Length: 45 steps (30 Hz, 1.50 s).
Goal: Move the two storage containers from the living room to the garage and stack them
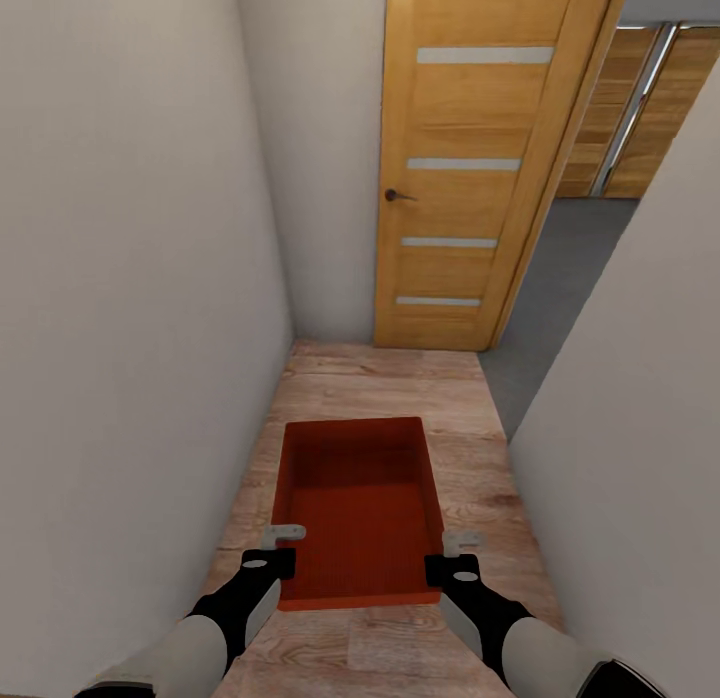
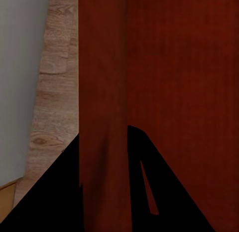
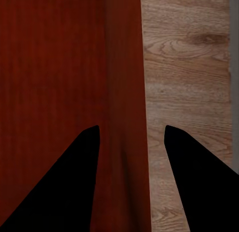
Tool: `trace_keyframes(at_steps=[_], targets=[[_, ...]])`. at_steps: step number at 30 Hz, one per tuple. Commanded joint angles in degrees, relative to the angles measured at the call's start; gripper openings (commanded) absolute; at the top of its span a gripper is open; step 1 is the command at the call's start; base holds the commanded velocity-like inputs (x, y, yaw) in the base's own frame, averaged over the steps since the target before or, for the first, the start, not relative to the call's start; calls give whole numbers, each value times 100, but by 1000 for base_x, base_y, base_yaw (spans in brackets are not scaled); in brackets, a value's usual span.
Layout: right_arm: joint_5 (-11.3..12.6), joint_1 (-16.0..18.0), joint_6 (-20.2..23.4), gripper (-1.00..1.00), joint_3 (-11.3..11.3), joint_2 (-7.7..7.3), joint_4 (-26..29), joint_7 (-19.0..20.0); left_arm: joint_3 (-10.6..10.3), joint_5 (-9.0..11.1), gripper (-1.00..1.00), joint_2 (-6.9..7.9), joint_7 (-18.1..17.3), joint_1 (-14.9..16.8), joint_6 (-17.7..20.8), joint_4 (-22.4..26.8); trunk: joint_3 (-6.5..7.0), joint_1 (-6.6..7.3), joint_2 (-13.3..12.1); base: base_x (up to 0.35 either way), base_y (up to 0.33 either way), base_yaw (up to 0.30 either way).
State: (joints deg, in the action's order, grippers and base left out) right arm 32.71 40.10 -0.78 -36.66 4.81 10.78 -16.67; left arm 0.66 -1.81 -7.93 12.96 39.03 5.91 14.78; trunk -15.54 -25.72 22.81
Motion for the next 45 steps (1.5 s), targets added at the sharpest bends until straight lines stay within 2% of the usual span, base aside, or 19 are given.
trace_keyframes(at_steps=[1, 40, 45], targets=[[-19, 6, -159, -100, 188, -129, 38, -15, 157, 289, -100, 556, -417, 0, 33, 8, -10, -6, 11, 324, 0, 0], [-19, 6, -159, -100, 186, -129, 38, -12, 155, 288, -100, 556, -417, 0, 33, 8, -10, -6, 11, 324, 0, 0], [-19, 6, -165, -100, 193, -119, 38, -12, 156, 287, -100, 556, -417, 0, 33, 8, -10, -6, 11, 324, 0, -130]])
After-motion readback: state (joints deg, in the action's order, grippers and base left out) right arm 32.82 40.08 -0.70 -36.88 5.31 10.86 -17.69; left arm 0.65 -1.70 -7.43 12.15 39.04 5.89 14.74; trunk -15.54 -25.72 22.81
